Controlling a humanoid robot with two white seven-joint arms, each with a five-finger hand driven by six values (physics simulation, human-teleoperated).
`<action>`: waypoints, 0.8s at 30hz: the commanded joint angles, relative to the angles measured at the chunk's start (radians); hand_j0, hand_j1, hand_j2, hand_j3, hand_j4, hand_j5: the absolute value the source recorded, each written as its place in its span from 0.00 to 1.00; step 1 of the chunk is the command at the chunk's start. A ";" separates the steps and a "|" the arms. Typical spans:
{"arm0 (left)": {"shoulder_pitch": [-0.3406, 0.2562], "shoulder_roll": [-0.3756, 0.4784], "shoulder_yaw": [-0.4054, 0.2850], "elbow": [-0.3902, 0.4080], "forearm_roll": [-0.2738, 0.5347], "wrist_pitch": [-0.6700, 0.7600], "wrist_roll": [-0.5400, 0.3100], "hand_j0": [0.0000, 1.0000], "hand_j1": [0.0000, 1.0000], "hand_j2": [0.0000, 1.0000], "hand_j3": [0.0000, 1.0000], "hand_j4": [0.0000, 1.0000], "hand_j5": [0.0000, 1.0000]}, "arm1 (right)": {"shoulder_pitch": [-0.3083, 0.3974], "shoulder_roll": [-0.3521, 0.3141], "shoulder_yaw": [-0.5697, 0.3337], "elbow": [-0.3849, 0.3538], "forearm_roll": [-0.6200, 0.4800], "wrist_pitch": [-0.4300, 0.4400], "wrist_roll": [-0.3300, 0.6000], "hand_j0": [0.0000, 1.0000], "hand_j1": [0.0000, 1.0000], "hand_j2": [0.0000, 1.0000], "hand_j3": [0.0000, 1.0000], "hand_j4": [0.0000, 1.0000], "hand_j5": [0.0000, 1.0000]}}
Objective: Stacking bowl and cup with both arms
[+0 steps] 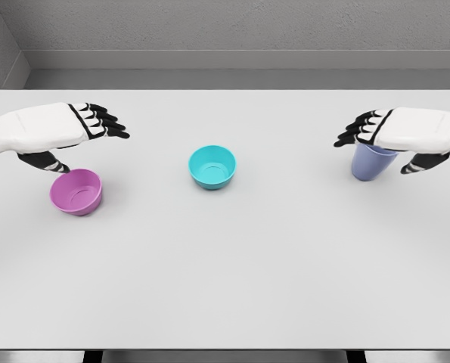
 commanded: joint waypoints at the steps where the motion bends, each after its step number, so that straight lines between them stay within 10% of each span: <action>1: 0.000 0.002 0.003 0.000 0.006 0.002 0.000 1.00 1.00 1.00 1.00 1.00 1.00 | 0.000 0.001 0.001 -0.006 -0.003 0.003 0.000 1.00 1.00 1.00 1.00 1.00 1.00; 9: -0.055 0.111 -0.100 0.049 0.003 0.002 0.003 1.00 1.00 1.00 1.00 1.00 1.00 | 0.009 -0.029 -0.107 0.020 -0.005 0.003 0.000 1.00 1.00 1.00 1.00 1.00 1.00; 12: -0.064 0.105 -0.106 0.043 -0.003 0.002 -0.156 1.00 1.00 1.00 1.00 1.00 1.00 | 0.009 -0.024 -0.140 0.034 0.029 0.003 0.000 1.00 1.00 1.00 1.00 1.00 1.00; 24: -0.064 0.062 -0.147 0.051 -0.006 0.002 -0.167 1.00 1.00 1.00 1.00 1.00 1.00 | 0.005 -0.013 -0.159 0.083 0.084 0.003 0.000 1.00 1.00 1.00 1.00 1.00 1.00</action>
